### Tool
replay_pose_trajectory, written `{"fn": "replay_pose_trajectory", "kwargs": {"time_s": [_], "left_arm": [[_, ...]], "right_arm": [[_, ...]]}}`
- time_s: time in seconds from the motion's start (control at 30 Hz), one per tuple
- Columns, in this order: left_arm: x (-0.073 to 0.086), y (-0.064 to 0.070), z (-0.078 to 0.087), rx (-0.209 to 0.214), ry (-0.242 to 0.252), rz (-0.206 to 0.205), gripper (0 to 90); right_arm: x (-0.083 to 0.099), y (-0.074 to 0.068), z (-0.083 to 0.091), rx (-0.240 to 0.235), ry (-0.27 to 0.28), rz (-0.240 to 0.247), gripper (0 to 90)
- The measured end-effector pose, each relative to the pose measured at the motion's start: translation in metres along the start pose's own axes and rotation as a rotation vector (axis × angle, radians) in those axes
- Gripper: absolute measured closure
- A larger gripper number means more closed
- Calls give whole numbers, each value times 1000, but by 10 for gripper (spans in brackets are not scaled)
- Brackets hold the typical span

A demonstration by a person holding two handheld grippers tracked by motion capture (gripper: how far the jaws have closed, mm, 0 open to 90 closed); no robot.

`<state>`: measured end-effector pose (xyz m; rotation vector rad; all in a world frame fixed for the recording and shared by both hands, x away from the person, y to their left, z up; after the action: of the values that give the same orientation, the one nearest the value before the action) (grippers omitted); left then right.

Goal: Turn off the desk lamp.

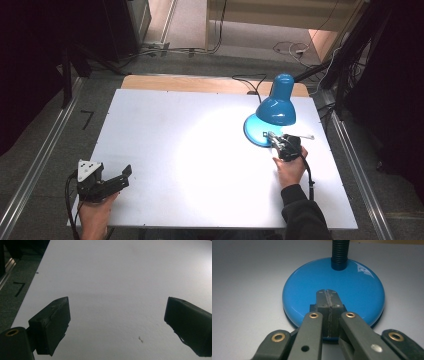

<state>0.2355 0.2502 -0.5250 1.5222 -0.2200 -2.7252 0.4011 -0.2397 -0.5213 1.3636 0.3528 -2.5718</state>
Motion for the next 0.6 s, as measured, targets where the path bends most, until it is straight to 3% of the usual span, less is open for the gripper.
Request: {"fn": "replay_pose_trajectory", "kwargs": {"time_s": [0.6], "left_arm": [[0, -1, 0, 1, -2, 1, 73]], "right_arm": [[-3, -3, -11, 14, -8, 5, 882]]}}
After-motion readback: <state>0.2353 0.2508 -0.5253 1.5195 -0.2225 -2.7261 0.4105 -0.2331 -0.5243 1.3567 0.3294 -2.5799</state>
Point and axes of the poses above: each handheld gripper's, and its own axes: z roughly backward along the jaws, x roughly out of its underside, y roughly to its right, the point moved 5 cm from there along -z, roughly forward along the jaws, and after that the axes turned 3 degrees about -z, right-handed, at the moved point
